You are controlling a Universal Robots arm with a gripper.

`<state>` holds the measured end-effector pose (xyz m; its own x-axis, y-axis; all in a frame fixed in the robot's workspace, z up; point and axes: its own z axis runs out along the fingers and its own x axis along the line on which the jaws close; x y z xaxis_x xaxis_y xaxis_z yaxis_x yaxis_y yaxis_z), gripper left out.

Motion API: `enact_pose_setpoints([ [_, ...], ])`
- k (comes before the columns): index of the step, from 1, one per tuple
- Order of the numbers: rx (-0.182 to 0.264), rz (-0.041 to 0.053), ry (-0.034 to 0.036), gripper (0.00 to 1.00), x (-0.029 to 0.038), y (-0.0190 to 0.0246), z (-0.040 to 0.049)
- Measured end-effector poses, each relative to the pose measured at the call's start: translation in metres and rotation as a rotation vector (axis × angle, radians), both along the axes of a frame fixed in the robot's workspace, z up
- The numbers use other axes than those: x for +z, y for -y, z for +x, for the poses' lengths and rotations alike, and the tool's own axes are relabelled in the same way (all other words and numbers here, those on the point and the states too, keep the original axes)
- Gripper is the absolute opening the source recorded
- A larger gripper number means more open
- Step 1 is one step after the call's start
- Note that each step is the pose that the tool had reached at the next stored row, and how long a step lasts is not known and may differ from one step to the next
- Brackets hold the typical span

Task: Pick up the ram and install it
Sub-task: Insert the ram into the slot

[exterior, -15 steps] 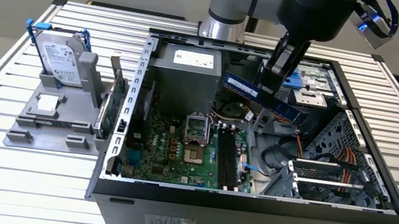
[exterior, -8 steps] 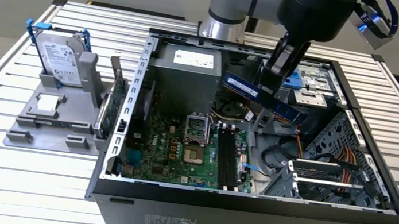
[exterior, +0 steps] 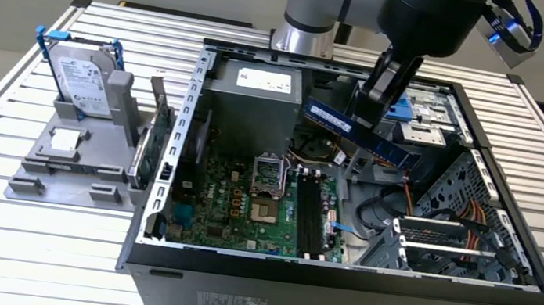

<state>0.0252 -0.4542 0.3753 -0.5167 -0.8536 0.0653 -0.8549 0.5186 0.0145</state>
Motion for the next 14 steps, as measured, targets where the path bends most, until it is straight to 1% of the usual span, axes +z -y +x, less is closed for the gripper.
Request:
enact_pose_setpoints([
  [10, -0.011, -0.0007, 0.0, 0.0, -0.0005, 0.0, 0.0],
  [14, -0.022, -0.0007, 0.0, 0.0, -0.0005, 0.0, 0.0],
])
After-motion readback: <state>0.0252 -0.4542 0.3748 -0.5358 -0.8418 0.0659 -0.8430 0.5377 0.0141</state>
